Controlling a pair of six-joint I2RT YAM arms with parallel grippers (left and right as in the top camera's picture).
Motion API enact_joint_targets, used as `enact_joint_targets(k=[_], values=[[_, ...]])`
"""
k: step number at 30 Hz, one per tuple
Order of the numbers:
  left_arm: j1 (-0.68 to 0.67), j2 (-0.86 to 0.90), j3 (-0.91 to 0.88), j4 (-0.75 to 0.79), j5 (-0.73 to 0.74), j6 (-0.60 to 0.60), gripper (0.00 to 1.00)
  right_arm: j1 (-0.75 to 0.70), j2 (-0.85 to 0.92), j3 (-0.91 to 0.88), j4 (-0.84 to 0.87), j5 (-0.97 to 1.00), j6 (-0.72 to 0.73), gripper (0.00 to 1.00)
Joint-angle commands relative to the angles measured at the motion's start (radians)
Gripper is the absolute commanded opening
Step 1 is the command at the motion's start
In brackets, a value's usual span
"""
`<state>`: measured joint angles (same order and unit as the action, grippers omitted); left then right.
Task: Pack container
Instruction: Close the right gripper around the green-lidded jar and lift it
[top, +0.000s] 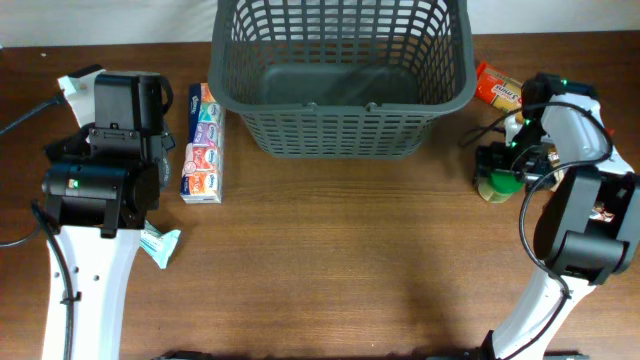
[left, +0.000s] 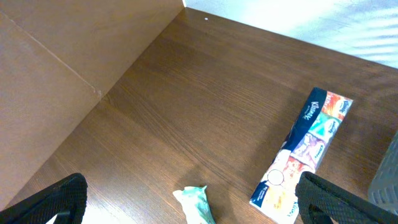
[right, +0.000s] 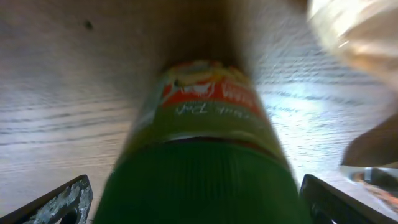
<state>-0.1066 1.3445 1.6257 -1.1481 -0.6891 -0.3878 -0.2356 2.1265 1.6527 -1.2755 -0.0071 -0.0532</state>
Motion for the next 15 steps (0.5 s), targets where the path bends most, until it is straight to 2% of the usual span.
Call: enact_joint_targets(k=[1, 15], values=[[0.005, -0.010, 0.013, -0.001, -0.014, 0.000, 0.99, 0.006, 0.014, -0.050, 0.011, 0.003, 0.009, 0.99], [0.005, -0.010, 0.013, -0.001, -0.014, 0.000, 0.99, 0.006, 0.014, -0.103, 0.065, -0.007, 0.009, 0.99]])
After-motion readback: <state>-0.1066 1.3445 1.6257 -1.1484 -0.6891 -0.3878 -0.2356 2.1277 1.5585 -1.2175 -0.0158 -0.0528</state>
